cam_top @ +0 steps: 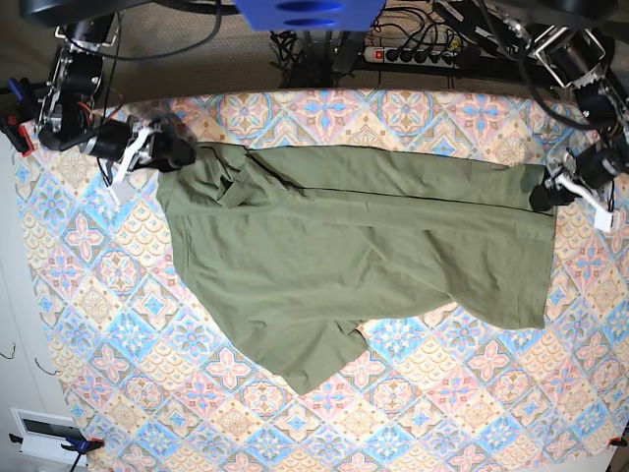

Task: Layout the t-shirt on the table in an organized manner, then fold the t-shirt properly
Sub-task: 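Hold the shoulder edge with both grippers and drag it to straighten, then release the shoulder edge and move both grippers toward the shirt's middle, then grasp the shirt's side edge with both grippers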

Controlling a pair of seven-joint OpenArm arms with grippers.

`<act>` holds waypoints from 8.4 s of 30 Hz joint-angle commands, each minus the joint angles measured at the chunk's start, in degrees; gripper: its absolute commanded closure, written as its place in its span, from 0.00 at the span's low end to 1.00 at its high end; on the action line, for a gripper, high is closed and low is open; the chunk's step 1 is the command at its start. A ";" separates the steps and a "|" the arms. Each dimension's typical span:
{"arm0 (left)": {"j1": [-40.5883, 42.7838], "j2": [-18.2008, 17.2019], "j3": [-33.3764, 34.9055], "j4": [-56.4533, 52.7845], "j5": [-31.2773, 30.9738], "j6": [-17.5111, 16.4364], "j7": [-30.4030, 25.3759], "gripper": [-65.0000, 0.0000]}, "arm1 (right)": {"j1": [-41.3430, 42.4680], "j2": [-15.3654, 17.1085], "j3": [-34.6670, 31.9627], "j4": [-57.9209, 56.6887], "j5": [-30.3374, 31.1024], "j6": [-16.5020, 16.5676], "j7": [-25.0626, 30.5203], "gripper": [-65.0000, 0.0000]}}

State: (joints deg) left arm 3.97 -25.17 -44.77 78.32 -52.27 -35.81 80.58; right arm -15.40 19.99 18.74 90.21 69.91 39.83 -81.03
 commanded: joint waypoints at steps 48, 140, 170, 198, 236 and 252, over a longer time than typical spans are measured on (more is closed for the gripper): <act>0.91 10.09 -9.25 -5.05 2.64 2.54 -4.84 0.53 | -2.58 0.80 -0.06 0.99 1.52 0.17 1.03 0.64; 17.26 8.16 -8.02 8.66 1.85 2.27 -1.85 1.00 | -1.70 3.09 15.32 -14.30 -9.03 0.17 2.84 0.99; 22.01 5.26 -17.42 8.84 -13.36 2.45 -0.58 0.31 | -6.10 3.88 23.32 -4.81 -9.03 0.17 2.84 0.73; -20.98 3.32 1.13 -4.96 23.48 2.54 -10.99 0.31 | 18.26 4.23 6.53 -3.67 -25.12 0.17 5.39 0.73; -20.27 4.99 12.38 -26.85 31.04 8.60 -29.28 0.78 | 25.64 1.95 3.90 -15.36 -26.26 0.17 8.29 0.73; -17.29 4.64 18.88 -19.20 24.80 5.35 -28.93 1.00 | 33.29 1.95 -6.39 -15.27 -44.02 0.17 13.47 0.73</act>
State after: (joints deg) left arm -12.27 -19.68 -25.96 57.91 -27.27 -30.20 51.16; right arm 16.38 20.88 12.10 73.89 25.26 39.88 -68.23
